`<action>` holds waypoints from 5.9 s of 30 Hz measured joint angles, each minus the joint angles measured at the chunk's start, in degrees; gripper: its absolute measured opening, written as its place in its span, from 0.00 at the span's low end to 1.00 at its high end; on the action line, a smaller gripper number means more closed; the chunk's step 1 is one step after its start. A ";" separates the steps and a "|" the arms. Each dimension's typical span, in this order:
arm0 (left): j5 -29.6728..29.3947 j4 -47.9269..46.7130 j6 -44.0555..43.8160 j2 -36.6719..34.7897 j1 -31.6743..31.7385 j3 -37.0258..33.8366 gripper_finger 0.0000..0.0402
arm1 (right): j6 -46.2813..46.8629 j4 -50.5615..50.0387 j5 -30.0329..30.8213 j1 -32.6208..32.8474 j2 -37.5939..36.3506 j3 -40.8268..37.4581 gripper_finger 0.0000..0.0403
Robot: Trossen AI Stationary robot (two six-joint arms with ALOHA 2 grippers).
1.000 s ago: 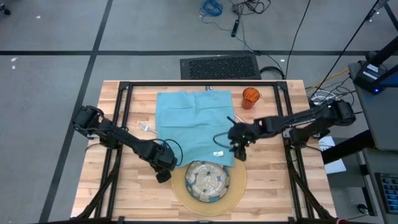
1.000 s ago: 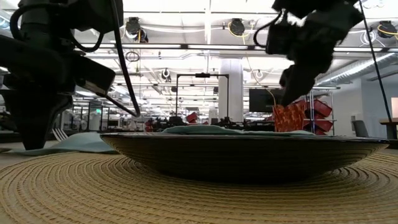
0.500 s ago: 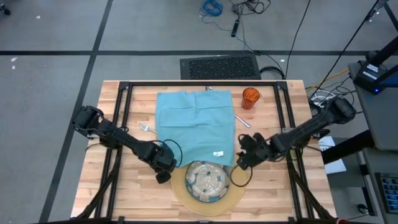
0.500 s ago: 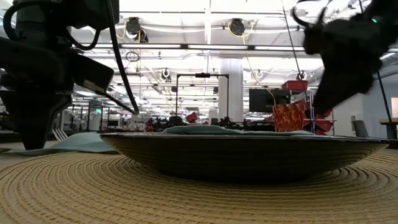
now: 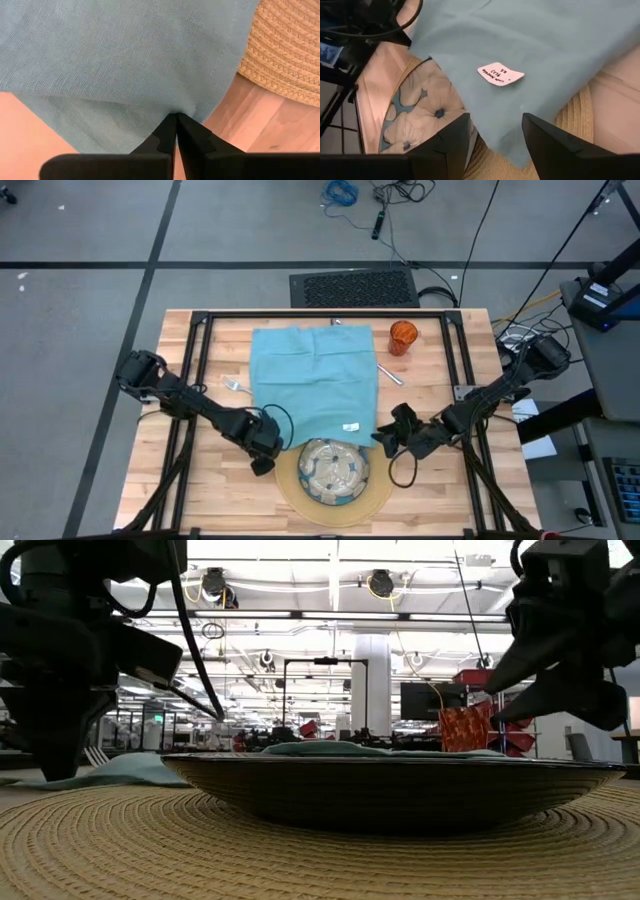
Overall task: Set table place
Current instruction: Fold the blue napkin
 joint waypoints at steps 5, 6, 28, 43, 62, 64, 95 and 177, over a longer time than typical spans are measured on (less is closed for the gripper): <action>-0.38 0.69 -0.32 0.00 -0.36 0.00 0.00 | 1.86 -1.12 -0.21 0.00 0.57 0.00 0.42; -0.39 0.67 -0.61 0.00 -0.50 0.00 0.00 | 2.61 -1.52 -0.27 0.00 0.86 0.00 0.42; -1.17 0.30 0.13 -0.04 -1.80 0.09 0.00 | 5.48 9.31 -5.13 -1.95 11.50 0.07 0.42; -1.29 0.49 0.43 -0.04 -2.04 0.07 0.00 | -1.12 7.59 -7.97 -5.65 11.34 0.07 0.23; -1.55 0.93 -1.25 -0.04 -4.56 0.07 0.00 | -3.59 8.03 -5.44 -0.96 9.44 0.07 0.00; -1.29 0.91 -1.27 -0.04 -4.68 0.07 0.00 | -4.29 8.03 -4.36 -0.43 7.95 0.07 0.00; 3.45 6.51 -0.93 0.04 -8.19 -0.02 0.00 | -2.42 5.24 -11.15 7.57 3.13 0.07 0.00; -35.29 -22.97 36.11 -11.61 28.96 22.98 0.31 | -29.74 -6.34 18.06 3.55 -11.92 0.09 0.37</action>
